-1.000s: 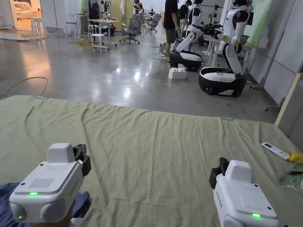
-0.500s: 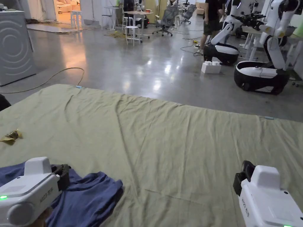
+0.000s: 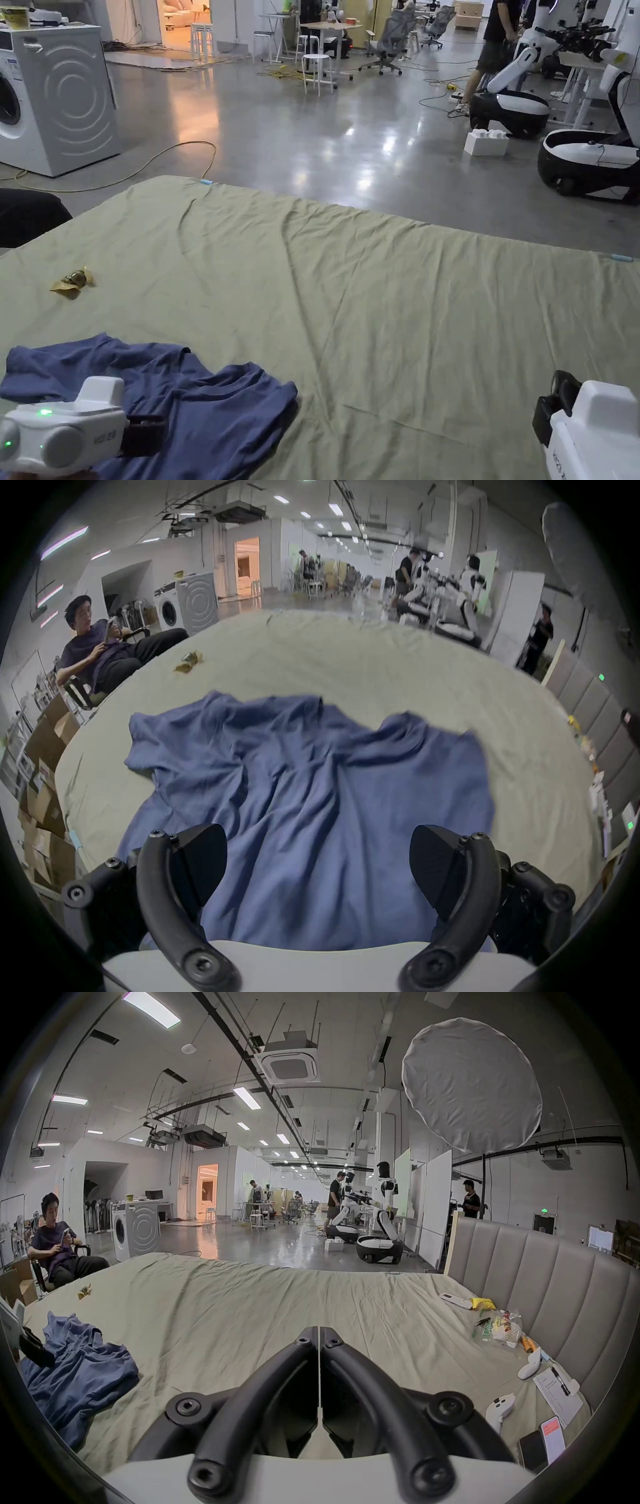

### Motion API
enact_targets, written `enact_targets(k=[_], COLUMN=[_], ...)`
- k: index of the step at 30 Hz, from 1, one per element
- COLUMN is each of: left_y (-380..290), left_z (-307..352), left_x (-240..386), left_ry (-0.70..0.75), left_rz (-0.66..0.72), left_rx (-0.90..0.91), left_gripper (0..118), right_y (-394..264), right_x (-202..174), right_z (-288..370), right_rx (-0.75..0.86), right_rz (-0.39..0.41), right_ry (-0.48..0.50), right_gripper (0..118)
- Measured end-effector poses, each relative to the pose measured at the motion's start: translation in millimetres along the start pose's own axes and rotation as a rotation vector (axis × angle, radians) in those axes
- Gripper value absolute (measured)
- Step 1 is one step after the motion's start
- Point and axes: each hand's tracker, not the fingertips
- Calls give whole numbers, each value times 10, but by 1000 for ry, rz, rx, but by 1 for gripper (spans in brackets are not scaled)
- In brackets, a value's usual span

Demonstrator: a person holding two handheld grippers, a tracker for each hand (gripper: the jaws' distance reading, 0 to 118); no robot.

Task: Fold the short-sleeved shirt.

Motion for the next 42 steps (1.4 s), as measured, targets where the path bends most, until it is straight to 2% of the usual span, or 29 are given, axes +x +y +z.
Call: enact_targets(k=[7, 11, 13, 14, 16, 20, 21, 26, 31, 35, 42], left_y=[-216, -251, -203, -184, -156, -181, -201, -285, -241, -118, 236], left_z=[-358, -230, -176, -153, -176, -67, -65, 72, -32, 105, 526], left_x=[18, 79, 126, 157, 147, 239, 228, 143, 55, 8, 82], left_ry=[37, 38, 38, 36, 13, 30, 32, -15, -4, -28, -67], left_rz=[-29, 6, 17, 17, -2, -68, -67, 45, 27, 85, 62], left_rx=[-200, -152, -169, -173, -173, -132, -129, -97, -70, 20, 180], left_gripper=[104, 104, 98, 93, 73, 22, 15, 8, 7, 7, 6], right_y=[-19, -26, -29, -33, -49, -89, -95, -122, -129, -94, -19], right_x=[4, -4, -27, -36, -61, -128, -143, -200, -193, -144, -57], right_z=[-6, -11, -6, -5, 0, -8, -8, 8, 15, 40, 84], right_rx=[-2, -7, -8, -10, -4, -2, -5, -6, -7, 0, 21], right_rz=[31, 37, 44, 47, 55, 74, 74, 79, 71, 62, 49], right_ry=[-7, -6, -4, -3, 9, 25, 31, 44, 46, 36, 23], right_gripper=[1, 1, 1, 1, 1, 1, 1, 1, 1, 1, 1])
